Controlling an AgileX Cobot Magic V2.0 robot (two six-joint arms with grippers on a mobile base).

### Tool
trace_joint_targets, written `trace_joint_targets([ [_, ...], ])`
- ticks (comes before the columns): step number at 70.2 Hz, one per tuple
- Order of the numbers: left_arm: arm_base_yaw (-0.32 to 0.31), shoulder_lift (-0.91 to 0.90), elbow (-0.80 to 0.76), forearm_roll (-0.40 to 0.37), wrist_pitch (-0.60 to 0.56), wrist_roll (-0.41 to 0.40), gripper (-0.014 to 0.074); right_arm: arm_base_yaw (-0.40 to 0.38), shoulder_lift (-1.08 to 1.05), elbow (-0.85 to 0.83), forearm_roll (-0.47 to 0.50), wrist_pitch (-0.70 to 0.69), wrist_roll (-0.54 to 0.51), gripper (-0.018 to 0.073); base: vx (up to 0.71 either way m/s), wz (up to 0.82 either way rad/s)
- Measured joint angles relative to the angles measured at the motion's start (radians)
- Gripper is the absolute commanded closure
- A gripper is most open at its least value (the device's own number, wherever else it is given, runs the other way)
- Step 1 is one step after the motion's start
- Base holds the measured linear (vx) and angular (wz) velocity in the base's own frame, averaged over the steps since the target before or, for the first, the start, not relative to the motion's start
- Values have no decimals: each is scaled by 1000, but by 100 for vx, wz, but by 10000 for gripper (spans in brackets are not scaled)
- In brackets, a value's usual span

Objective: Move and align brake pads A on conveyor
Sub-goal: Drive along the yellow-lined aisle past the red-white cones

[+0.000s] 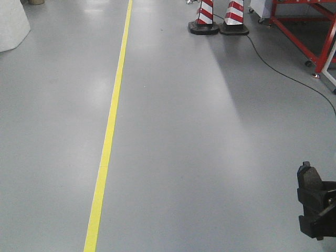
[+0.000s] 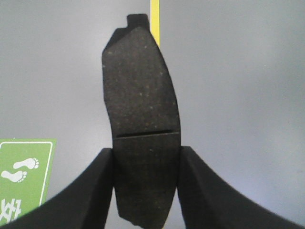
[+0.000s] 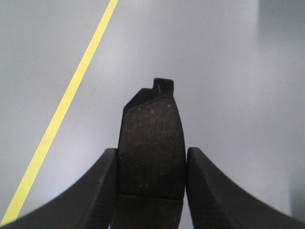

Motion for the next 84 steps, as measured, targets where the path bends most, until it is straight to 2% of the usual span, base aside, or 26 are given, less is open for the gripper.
trace_joint_targets([
  [84, 0, 0, 0, 0, 0, 0, 405, 0, 0, 0, 0, 1, -1, 563, 28, 4],
])
